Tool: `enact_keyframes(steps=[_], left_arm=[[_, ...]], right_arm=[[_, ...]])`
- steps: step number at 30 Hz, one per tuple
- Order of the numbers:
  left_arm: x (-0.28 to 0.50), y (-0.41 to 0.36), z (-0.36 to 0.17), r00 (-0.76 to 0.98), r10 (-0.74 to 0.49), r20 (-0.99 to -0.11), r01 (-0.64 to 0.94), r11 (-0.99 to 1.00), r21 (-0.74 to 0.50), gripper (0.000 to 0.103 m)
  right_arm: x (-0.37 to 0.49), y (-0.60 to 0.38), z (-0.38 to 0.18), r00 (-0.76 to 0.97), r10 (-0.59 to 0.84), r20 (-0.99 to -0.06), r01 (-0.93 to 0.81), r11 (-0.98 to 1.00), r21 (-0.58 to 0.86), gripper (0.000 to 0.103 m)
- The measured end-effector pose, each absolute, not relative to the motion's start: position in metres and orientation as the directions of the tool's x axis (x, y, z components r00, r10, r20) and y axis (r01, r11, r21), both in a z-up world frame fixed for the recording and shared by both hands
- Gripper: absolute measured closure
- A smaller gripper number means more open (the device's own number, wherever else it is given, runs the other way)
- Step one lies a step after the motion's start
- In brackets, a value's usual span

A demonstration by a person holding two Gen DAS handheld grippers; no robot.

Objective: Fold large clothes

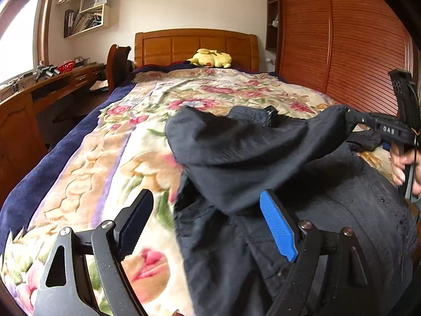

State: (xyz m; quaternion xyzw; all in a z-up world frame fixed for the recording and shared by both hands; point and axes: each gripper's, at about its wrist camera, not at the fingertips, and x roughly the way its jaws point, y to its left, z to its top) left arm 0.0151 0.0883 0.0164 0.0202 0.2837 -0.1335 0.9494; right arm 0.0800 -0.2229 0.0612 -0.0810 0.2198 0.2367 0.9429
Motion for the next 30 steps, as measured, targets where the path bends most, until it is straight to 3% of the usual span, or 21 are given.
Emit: enact_keyframes(steps=[8, 15, 18, 23, 26, 28, 30], left_arm=[[0.021, 0.053, 0.025, 0.795, -0.284, -0.537, 0.317, 0.948, -0.031, 0.019], [0.029, 0.025, 0.02, 0.772, -0.312, -0.554, 0.36, 0.933, -0.024, 0.019], [0.031, 0.014, 0.015, 0.757, -0.322, -0.569, 0.375, 0.927, -0.026, 0.019], [0.035, -0.004, 0.004, 0.733, -0.338, -0.591, 0.401, 0.916, -0.026, 0.019], [0.037, -0.014, 0.001, 0.722, -0.344, -0.6, 0.412, 0.911, -0.026, 0.019], [0.039, -0.019, -0.003, 0.715, -0.347, -0.607, 0.418, 0.908, -0.027, 0.019], [0.042, -0.026, -0.005, 0.707, -0.348, -0.616, 0.422, 0.906, -0.027, 0.019]], right_arm=[[0.085, -0.277, 0.059, 0.861, 0.234, -0.452, -0.322, 0.938, -0.128, 0.095], [0.095, -0.322, 0.04, 0.845, 0.165, -0.508, -0.226, 0.972, -0.061, 0.094], [0.096, -0.327, 0.026, 0.813, 0.182, -0.553, -0.238, 0.971, -0.03, 0.082], [0.071, -0.329, 0.006, 0.788, 0.218, -0.576, -0.269, 0.963, -0.003, 0.077], [0.059, -0.337, 0.0, 0.775, 0.272, -0.571, -0.303, 0.952, 0.042, 0.068], [0.052, -0.343, 0.001, 0.779, 0.269, -0.566, -0.301, 0.953, 0.039, 0.057], [0.06, -0.35, 0.001, 0.787, 0.249, -0.564, -0.28, 0.959, 0.031, 0.055]])
